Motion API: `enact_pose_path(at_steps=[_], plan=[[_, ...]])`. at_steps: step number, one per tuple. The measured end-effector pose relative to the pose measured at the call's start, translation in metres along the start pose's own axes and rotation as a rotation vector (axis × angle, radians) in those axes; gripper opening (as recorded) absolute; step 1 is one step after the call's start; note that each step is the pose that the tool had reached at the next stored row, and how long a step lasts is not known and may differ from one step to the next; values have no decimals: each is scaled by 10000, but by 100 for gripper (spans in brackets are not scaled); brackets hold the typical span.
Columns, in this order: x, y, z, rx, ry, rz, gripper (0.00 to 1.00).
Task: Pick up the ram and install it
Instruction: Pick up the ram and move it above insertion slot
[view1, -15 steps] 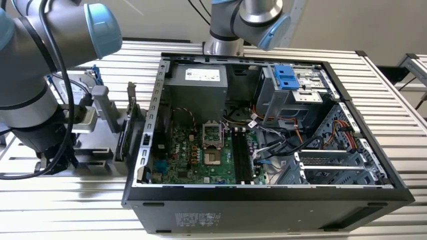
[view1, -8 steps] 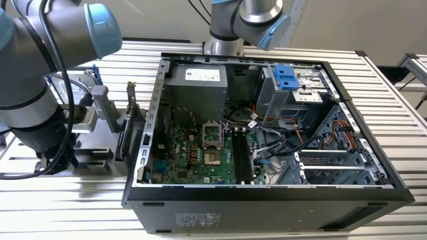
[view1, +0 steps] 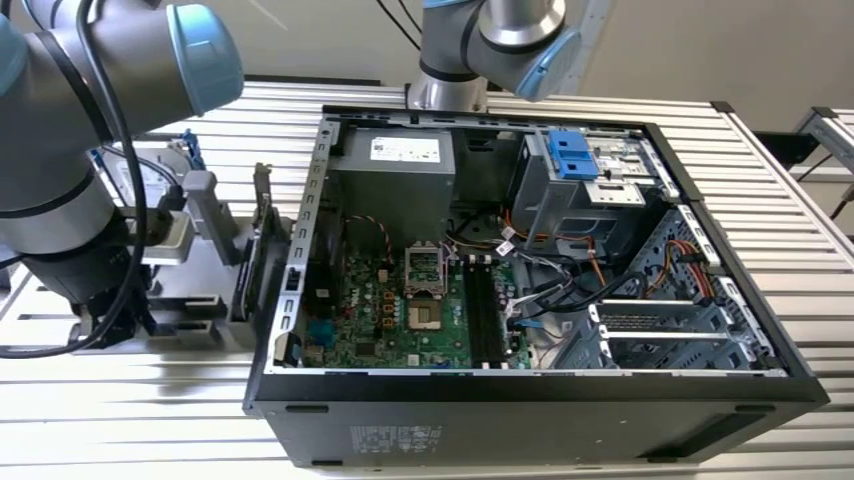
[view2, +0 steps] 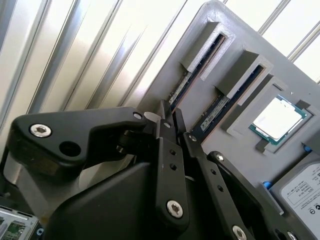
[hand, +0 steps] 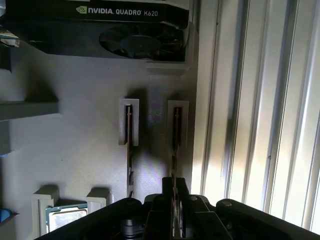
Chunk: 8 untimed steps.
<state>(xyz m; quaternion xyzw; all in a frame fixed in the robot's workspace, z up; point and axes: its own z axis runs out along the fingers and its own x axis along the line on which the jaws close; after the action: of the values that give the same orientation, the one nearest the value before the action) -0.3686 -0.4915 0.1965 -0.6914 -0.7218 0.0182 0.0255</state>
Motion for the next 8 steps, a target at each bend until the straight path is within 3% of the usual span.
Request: enact_pose_path(at_steps=[8], plan=[[1,-6,-101,0,0,0,0]])
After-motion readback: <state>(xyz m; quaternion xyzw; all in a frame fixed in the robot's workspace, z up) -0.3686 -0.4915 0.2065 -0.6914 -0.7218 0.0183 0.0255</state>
